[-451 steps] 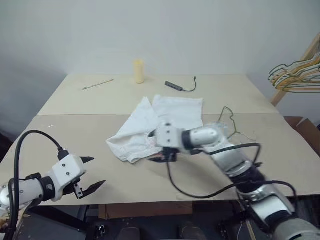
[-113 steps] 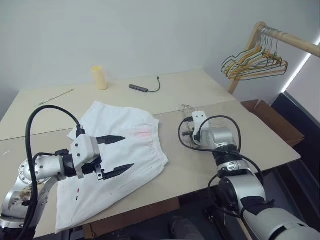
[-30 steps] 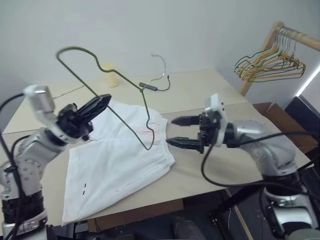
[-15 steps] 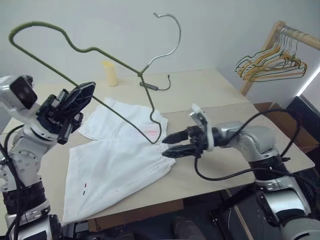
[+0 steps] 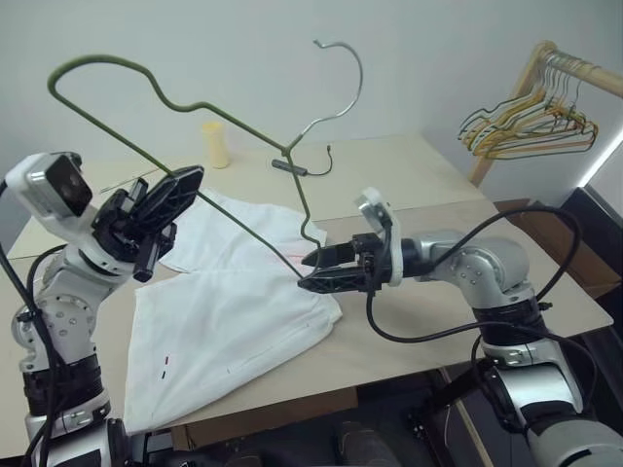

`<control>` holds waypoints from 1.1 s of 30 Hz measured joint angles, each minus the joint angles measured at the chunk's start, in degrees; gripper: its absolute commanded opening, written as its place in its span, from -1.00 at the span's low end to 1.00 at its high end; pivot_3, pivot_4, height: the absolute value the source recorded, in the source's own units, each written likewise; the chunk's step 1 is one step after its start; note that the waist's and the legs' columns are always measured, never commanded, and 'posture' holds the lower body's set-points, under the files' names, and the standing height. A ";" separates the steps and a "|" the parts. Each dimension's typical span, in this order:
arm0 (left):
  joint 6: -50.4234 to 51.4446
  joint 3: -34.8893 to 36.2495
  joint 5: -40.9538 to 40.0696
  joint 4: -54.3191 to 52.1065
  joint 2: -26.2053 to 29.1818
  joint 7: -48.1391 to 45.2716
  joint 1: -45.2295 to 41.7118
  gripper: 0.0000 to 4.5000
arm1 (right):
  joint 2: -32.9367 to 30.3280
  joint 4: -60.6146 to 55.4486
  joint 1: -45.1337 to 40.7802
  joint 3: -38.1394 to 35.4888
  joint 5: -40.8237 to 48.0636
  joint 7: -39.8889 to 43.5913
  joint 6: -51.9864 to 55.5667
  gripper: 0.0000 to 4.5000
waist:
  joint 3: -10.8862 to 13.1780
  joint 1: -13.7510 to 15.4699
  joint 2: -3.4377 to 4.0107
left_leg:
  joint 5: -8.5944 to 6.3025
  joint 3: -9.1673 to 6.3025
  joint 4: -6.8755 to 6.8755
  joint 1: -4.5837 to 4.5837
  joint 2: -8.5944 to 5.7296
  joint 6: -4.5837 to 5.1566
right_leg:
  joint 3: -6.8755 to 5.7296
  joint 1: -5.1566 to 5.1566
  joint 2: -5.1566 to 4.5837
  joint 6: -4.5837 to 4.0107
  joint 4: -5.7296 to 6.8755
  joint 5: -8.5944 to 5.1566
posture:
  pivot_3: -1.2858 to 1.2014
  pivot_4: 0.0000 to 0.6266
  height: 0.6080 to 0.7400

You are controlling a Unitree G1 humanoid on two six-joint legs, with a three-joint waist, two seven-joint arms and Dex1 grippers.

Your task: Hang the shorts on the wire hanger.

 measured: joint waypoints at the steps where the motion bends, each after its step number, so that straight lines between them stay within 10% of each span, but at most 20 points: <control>1: -0.01 -0.05 0.05 -0.05 -0.08 0.00 0.05 -1.00 | 0.01 0.00 -0.02 0.02 -0.01 0.00 0.06 0.98 | 0.00 0.00 0.00 | 0.00 0.00 0.00 0.00 0.00 0.00 | 0.00 0.00 0.00 0.00 0.00 0.00 | -0.05 -1.00 1.00; 15: -0.55 -0.08 0.80 -1.00 -1.56 1.72 1.24 -1.00 | -1.05 -0.26 -0.96 3.00 -2.01 1.17 -0.08 -0.94 | 0.00 0.06 0.00 | 0.00 0.00 0.00 0.00 0.00 0.00 | 0.00 0.00 0.00 0.00 0.00 0.00 | -0.05 -1.00 1.00; 20: -1.90 -0.18 1.86 -0.31 -2.10 2.28 1.29 -1.00 | -0.95 -1.09 -0.96 3.81 -2.52 1.74 -0.80 -0.99 | 0.00 0.03 0.00 | 0.00 0.00 0.01 0.00 0.00 0.00 | 0.00 0.00 0.00 0.00 0.00 0.00 | -0.06 -1.00 1.00; 33: -5.09 -11.26 21.46 -0.45 5.00 5.71 7.27 0.71 | -2.59 -1.25 0.55 -3.82 1.34 -2.01 2.58 -1.00 | 0.01 -0.38 0.02 | 0.00 0.01 -0.01 0.00 -0.01 0.00 | 0.01 0.00 0.00 -0.01 -0.02 0.00 | -0.08 -1.00 1.00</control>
